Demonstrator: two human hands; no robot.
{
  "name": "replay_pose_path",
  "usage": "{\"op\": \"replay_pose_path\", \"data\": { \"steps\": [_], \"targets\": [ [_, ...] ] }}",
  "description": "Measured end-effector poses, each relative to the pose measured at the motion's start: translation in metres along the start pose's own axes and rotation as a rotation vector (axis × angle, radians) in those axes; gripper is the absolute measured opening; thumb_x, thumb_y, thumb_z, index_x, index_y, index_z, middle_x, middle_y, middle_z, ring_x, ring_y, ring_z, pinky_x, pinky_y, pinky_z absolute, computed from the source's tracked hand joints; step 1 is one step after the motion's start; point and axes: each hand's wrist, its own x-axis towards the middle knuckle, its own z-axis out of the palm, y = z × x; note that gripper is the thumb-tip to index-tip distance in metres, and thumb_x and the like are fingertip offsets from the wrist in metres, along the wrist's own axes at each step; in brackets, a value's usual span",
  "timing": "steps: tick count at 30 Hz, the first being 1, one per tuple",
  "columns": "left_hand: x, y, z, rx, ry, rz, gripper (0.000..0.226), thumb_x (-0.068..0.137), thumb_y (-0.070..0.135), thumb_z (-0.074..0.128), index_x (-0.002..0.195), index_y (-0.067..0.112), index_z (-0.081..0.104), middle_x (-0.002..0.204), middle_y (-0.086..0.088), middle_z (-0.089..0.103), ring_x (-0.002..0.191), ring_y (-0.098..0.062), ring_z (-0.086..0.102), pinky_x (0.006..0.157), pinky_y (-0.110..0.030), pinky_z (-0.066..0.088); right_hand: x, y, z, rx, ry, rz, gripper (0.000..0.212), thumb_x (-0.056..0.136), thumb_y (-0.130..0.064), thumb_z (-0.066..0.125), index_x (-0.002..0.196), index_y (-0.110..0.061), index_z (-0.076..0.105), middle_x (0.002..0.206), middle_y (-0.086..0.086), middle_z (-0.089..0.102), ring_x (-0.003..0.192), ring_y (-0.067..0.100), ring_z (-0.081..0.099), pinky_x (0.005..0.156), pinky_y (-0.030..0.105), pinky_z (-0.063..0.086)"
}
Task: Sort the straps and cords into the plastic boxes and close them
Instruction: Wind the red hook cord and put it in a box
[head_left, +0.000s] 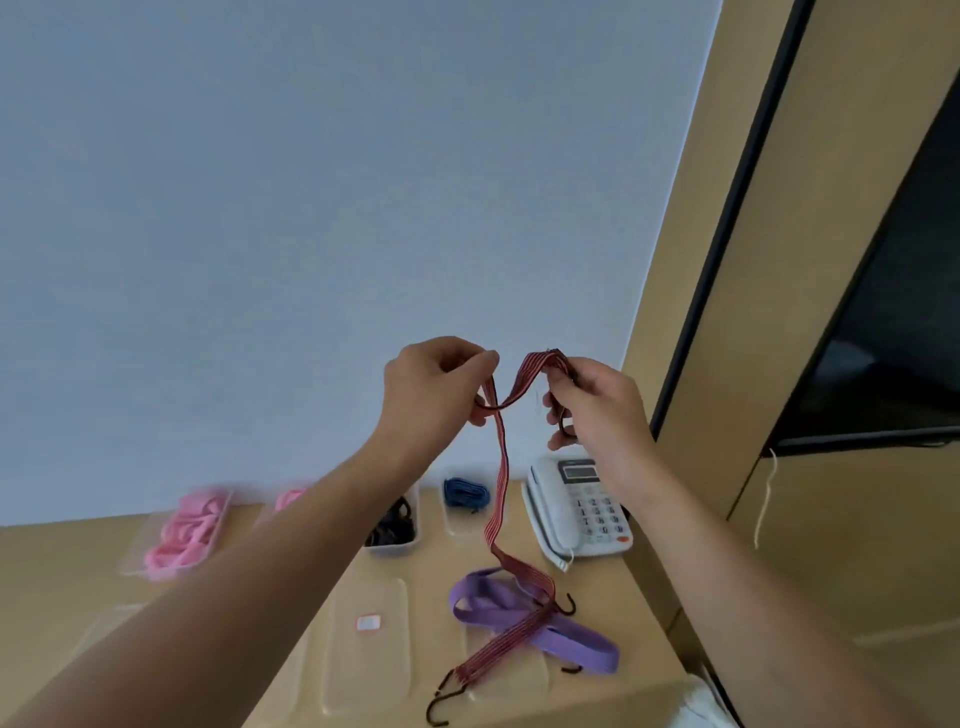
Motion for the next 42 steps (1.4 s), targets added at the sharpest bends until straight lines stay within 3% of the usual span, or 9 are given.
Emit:
{"op": "replay_pose_path", "data": {
  "steps": [7, 11, 15, 17, 20, 23, 28, 35, 42],
  "targets": [
    [-0.002, 0.052, -0.02, 0.048, -0.051, 0.014, 0.017, 0.083, 0.025, 0.066, 0.069, 0.02, 0.074, 0.05, 0.011, 0.061, 0.043, -0.005, 0.054, 0.044, -0.022, 0.045, -0.019, -0.069, -0.001, -0.041, 0.117, -0.115, 0.01, 0.092, -0.023, 0.071, 0.098, -0.018, 0.064, 0.066, 0.005, 0.07, 0.052, 0.016, 0.057, 0.043, 0.028, 0.043],
    [-0.004, 0.079, -0.022, 0.227, -0.155, -0.027, 0.021, 0.089, 0.027, 0.056, 0.077, 0.026, 0.073, 0.066, 0.014, 0.065, 0.074, -0.013, 0.06, 0.071, -0.031, 0.049, -0.028, -0.11, -0.003, -0.082, 0.134, -0.187, 0.007, 0.085, -0.024, 0.078, 0.088, -0.021, 0.072, 0.067, 0.009, 0.071, 0.051, 0.017, 0.056, 0.044, 0.028, 0.042],
    [-0.023, 0.102, -0.023, 0.009, -0.213, 0.039, 0.034, 0.097, 0.055, 0.047, 0.101, 0.034, 0.074, 0.106, 0.013, 0.069, 0.104, -0.01, 0.061, 0.089, -0.031, 0.046, -0.036, -0.145, -0.01, -0.229, 0.06, -0.277, 0.013, 0.08, -0.022, 0.081, 0.087, -0.033, 0.079, 0.073, 0.009, 0.07, 0.057, 0.012, 0.052, 0.048, 0.026, 0.039],
    [-0.035, 0.11, -0.025, -0.11, -0.3, 0.09, 0.039, 0.09, 0.062, 0.053, 0.107, 0.032, 0.073, 0.104, 0.009, 0.073, 0.099, -0.012, 0.068, 0.087, -0.032, 0.055, -0.04, -0.16, -0.017, -0.324, -0.006, -0.295, 0.017, 0.08, -0.019, 0.082, 0.089, -0.033, 0.08, 0.07, -0.001, 0.069, 0.059, 0.005, 0.054, 0.049, 0.017, 0.038],
    [-0.051, 0.12, -0.019, -0.083, -0.382, 0.143, 0.022, 0.092, 0.028, 0.07, 0.114, 0.025, 0.069, 0.095, -0.001, 0.076, 0.084, -0.022, 0.074, 0.076, -0.036, 0.063, -0.044, -0.177, -0.028, -0.429, -0.062, -0.347, 0.014, 0.083, -0.016, 0.079, 0.089, -0.029, 0.081, 0.06, -0.02, 0.065, 0.053, -0.003, 0.054, 0.045, 0.006, 0.035],
    [-0.064, 0.129, -0.01, -0.135, -0.328, 0.139, 0.017, 0.098, 0.009, 0.06, 0.112, 0.012, 0.07, 0.088, -0.011, 0.076, 0.071, -0.025, 0.071, 0.068, -0.041, 0.064, -0.053, -0.185, -0.04, -0.426, -0.083, -0.391, 0.008, 0.085, -0.018, 0.078, 0.086, -0.025, 0.081, 0.055, -0.021, 0.061, 0.048, -0.003, 0.052, 0.043, 0.006, 0.033],
    [-0.084, 0.147, 0.009, -0.306, -0.357, 0.029, 0.018, 0.102, 0.011, 0.055, 0.106, 0.003, 0.07, 0.088, -0.02, 0.075, 0.064, -0.028, 0.067, 0.058, -0.036, 0.058, -0.077, -0.186, -0.068, -0.23, -0.08, -0.371, 0.013, 0.082, -0.014, 0.081, 0.093, -0.022, 0.079, 0.075, 0.014, 0.065, 0.06, 0.017, 0.053, 0.048, 0.029, 0.042],
    [-0.127, 0.178, 0.047, -0.393, -0.327, -0.042, 0.023, 0.103, 0.008, 0.05, 0.107, -0.004, 0.068, 0.084, -0.021, 0.073, 0.058, -0.026, 0.065, 0.052, -0.031, 0.054, -0.115, -0.196, -0.114, 0.021, -0.221, -0.388, 0.022, 0.086, 0.002, 0.073, 0.107, -0.005, 0.075, 0.094, 0.009, 0.076, 0.075, 0.016, 0.069, 0.063, 0.028, 0.055],
    [-0.171, 0.191, 0.072, -0.334, -0.255, -0.146, 0.029, 0.099, 0.022, 0.061, 0.097, -0.003, 0.075, 0.084, -0.016, 0.072, 0.069, -0.026, 0.069, 0.064, -0.036, 0.06, -0.141, -0.188, -0.139, -0.177, -0.027, -0.656, 0.025, 0.083, -0.004, 0.077, 0.081, -0.029, 0.079, 0.075, -0.007, 0.074, 0.063, 0.009, 0.066, 0.061, 0.024, 0.054]
  ]
}}
